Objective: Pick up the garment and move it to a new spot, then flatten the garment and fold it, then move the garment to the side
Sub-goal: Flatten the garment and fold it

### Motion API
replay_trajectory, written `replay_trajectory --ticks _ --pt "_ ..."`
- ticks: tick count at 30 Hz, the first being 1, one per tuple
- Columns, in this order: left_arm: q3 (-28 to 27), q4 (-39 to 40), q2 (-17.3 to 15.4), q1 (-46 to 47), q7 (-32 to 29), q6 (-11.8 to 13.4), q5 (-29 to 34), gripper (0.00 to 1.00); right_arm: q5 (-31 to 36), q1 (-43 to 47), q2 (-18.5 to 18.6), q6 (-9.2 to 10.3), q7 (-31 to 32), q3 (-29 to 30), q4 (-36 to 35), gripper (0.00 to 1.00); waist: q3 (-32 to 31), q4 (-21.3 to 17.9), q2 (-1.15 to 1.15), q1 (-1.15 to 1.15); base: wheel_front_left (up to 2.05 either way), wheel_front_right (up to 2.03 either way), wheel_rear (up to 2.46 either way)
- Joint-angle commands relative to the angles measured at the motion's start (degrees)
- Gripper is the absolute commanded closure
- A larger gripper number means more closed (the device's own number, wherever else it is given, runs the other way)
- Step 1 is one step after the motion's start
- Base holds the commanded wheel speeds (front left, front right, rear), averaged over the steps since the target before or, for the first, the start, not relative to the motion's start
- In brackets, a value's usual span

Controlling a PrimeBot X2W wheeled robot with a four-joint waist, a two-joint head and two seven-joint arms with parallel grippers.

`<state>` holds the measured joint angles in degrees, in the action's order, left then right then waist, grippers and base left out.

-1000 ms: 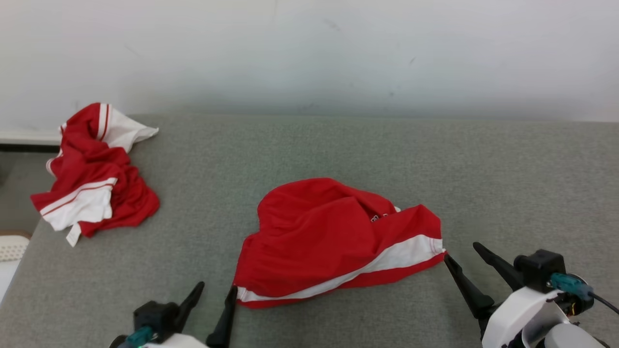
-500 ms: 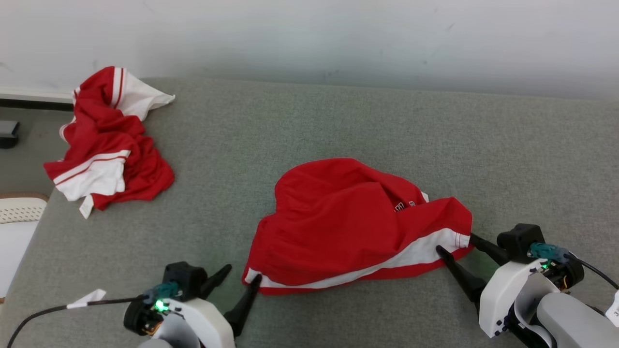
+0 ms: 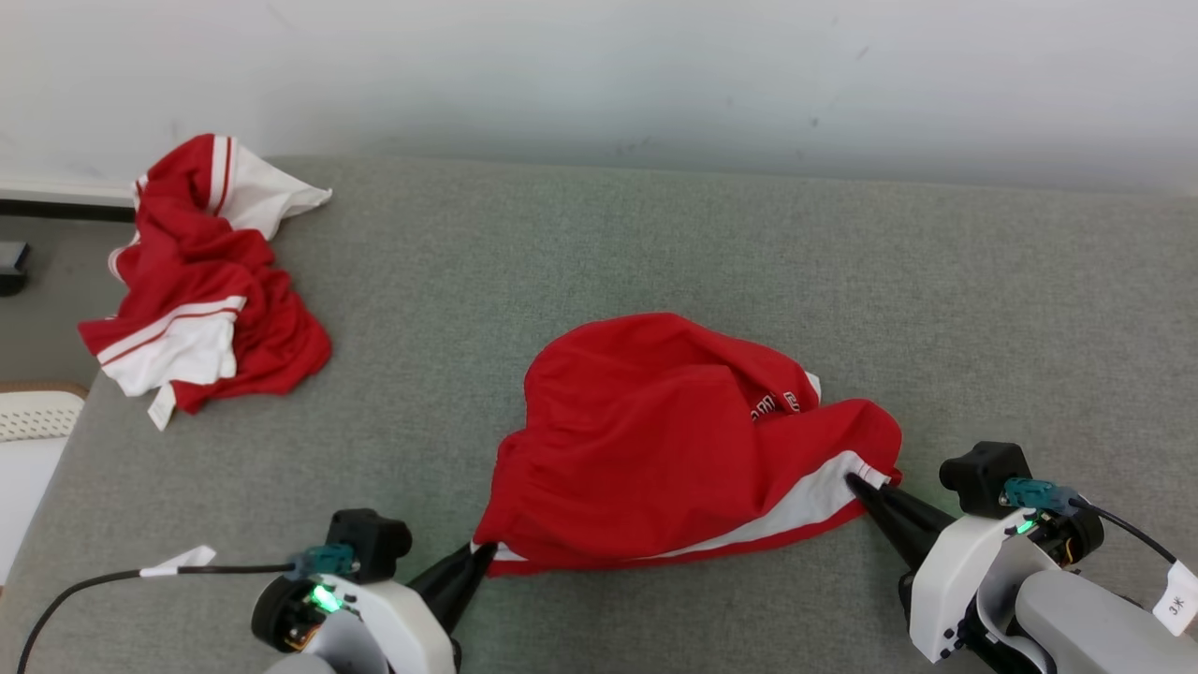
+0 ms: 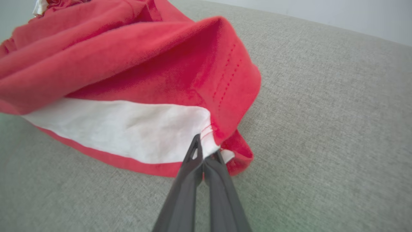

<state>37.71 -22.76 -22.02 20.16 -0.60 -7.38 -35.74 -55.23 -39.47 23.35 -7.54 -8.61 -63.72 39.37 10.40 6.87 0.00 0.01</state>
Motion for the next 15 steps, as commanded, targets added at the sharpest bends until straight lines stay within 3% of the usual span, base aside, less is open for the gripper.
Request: replay_trajectory --ticks 1,8,15 --pt "0.2 -0.3 -0.6 0.4 0.8 -0.1 -0.7 1.00 -1.1 -0.7 0.0 0.11 -1.3 -0.8 0.4 1.00 -0.8 -0.1 0.00 -0.01 0.00 0.00 0.00" --pt "0.7 1.6 -2.5 -0.9 2.1 -0.1 -3.5 1.00 -6.5 0.7 2.0 0.11 -4.6 -3.0 -2.2 1.00 -4.1 -0.7 0.00 -0.01 0.00 0.00 0.00" --pt "-0.5 9.5 -6.4 -1.6 -1.3 -0.1 -9.2 1.00 -15.8 2.0 7.9 0.11 -4.7 -3.3 -13.9 1.00 -6.2 -2.5 0.00 -0.01 0.00 0.00 0.00"
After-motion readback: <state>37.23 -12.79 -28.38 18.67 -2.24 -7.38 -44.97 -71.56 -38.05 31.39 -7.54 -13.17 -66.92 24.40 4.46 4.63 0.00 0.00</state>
